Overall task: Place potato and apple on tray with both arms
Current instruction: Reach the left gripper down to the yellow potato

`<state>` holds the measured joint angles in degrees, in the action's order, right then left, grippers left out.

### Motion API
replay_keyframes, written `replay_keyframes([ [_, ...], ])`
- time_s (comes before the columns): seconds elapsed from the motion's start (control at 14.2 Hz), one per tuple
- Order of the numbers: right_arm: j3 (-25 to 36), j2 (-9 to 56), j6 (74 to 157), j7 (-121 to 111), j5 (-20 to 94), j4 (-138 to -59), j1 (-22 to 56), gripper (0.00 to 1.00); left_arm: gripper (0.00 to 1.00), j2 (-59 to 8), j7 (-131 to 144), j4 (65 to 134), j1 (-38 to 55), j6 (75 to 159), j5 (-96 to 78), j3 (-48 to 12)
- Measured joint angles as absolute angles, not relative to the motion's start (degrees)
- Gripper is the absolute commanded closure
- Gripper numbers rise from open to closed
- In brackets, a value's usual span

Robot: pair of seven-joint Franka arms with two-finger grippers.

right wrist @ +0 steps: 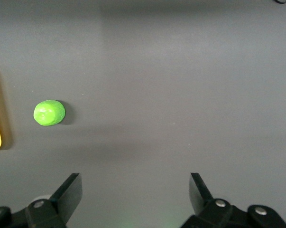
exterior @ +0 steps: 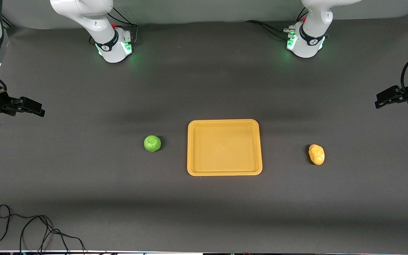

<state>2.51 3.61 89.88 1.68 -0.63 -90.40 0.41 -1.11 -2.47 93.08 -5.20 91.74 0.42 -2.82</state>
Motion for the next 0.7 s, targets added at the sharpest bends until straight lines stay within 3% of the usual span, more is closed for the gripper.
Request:
replay_keyframes([
  [0.7, 2.31, 3.61, 89.83, 1.68, -0.63, -89.96, 0.43, 0.0, 0.01, 2.82, -2.48, 106.56, -5.2, 101.08, 0.37, -2.84],
])
